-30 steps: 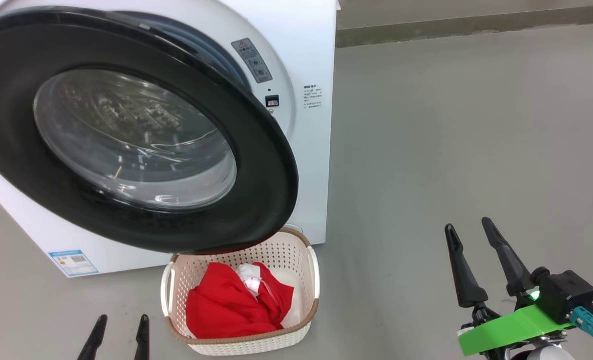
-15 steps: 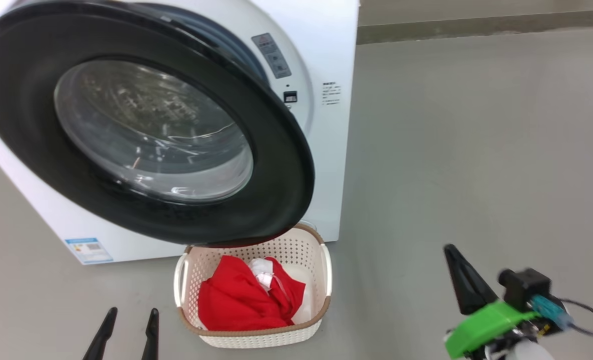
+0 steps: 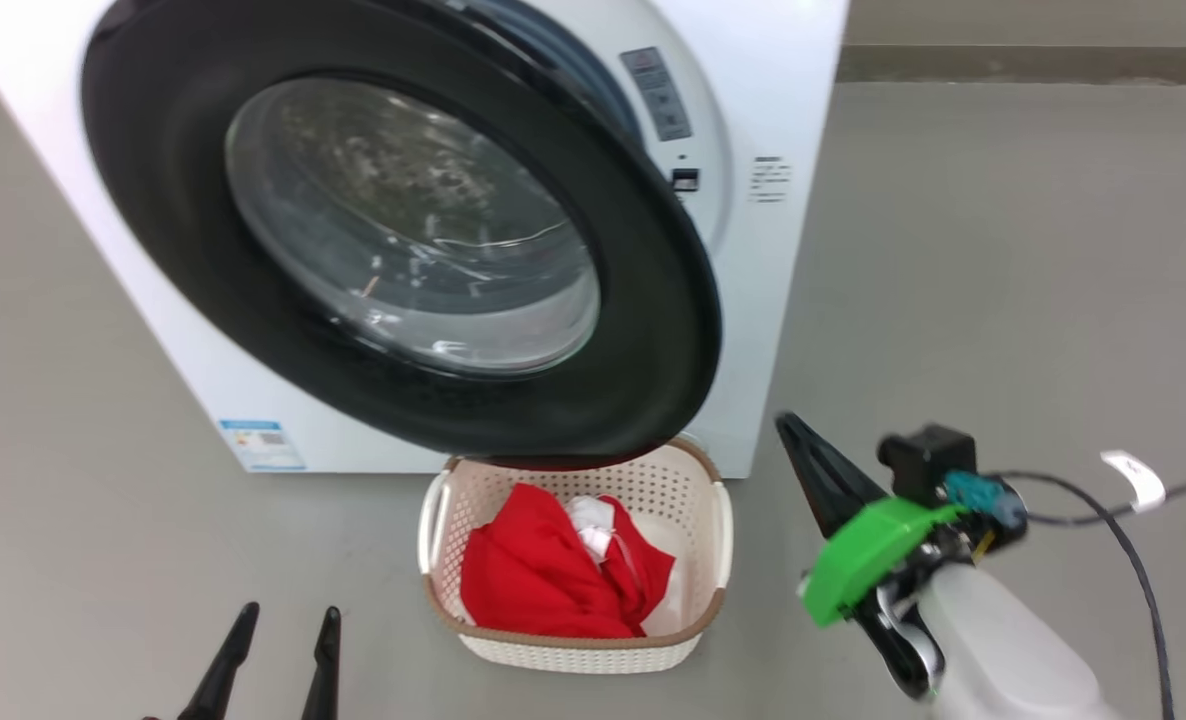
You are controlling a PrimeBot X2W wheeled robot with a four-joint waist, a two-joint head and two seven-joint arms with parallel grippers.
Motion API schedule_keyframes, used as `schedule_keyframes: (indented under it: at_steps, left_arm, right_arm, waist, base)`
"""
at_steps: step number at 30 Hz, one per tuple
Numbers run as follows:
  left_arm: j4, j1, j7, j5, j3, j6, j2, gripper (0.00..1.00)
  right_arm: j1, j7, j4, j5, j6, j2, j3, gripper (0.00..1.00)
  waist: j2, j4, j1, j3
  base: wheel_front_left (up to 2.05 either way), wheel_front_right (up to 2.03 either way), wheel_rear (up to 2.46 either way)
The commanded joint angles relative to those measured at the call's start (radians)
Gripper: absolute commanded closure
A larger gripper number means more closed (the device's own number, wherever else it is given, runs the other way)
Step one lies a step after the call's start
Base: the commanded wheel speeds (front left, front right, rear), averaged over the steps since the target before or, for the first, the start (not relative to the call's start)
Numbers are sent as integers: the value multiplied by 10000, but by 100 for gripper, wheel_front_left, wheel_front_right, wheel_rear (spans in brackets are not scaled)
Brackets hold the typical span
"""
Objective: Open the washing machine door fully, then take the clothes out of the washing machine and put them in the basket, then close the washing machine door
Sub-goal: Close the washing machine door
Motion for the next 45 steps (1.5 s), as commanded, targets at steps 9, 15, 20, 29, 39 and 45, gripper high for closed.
schedule_keyframes:
  at_steps: [9, 15, 20, 29, 39, 45]
  left_arm:
    - [-152, -506, -122, -106, 58, -55, 183, 0]
    - [-253, -665, -122, -124, -22, -55, 109, 0]
    - [-324, -849, -122, -108, -99, -55, -3, 0]
    - [-286, -1184, -122, -94, -238, -56, -180, 0]
    - [-277, -1585, -122, -100, -563, -56, -322, 0]
    - [-272, -1722, -122, -134, -636, -56, -366, 0]
  right_arm:
    - [-1738, -65, 506, 916, 63, -59, 1430, 100]
    - [-2620, -65, 690, 1075, 63, -516, 1298, 100]
    - [-3083, -65, 707, 1016, 63, -834, 1193, 100]
    - [-4257, -65, 1111, 1775, 63, -1300, 1305, 100]
    - [-6183, -65, 2084, 2919, 63, -1782, 1706, 100]
    - [-7068, -65, 2529, 3274, 63, -2137, 1794, 100]
  waist:
    - [-1, 1178, 0, 326]
    - [-1, 1742, 0, 781]
    - [-1, 1983, 0, 1200]
    - [-1, 2236, 0, 1936]
    - [-1, 2599, 0, 2811]
    - [-1, 2738, 0, 3204]
  base:
    - [0, 0, 0]
    - [0, 0, 0]
    - [0, 0, 0]
    - [0, 0, 0]
    - [0, 0, 0]
    - [0, 0, 0]
